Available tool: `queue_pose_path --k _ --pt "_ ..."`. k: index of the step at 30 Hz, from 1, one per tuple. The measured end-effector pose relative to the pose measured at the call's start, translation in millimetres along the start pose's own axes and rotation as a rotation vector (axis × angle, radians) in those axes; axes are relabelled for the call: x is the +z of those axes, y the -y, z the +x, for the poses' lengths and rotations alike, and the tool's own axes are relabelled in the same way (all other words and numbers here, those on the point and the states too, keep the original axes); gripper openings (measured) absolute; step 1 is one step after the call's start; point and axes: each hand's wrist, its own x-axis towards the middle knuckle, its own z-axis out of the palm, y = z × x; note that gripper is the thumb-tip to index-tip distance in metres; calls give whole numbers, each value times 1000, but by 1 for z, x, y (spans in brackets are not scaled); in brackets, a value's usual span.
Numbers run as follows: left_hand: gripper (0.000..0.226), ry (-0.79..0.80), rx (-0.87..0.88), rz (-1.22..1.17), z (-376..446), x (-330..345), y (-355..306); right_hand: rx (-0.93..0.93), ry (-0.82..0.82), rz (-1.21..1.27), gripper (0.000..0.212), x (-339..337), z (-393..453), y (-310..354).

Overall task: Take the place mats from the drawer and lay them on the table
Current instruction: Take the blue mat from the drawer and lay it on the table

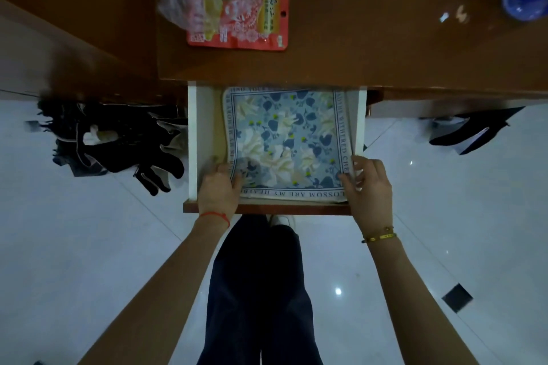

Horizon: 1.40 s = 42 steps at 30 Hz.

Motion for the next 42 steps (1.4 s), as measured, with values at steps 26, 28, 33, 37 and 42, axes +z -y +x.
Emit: queue_pose_path --k 26,28,33,37,42 --pt "21 154 -236 -666 -40 -34 -7 67 82 163 20 -30 -16 -9" --pt "26 181 -214 -679 -49 -37 -8 99 110 176 22 -31 -26 -4" --pt "28 178 -174 -672 -73 -44 -1 160 161 211 30 -37 -46 7" --pt "32 172 -143 -627 -90 -47 4 149 165 184 33 -43 -59 14" --pt "37 139 -98 -632 -127 -68 0 167 147 236 30 -68 -83 32"
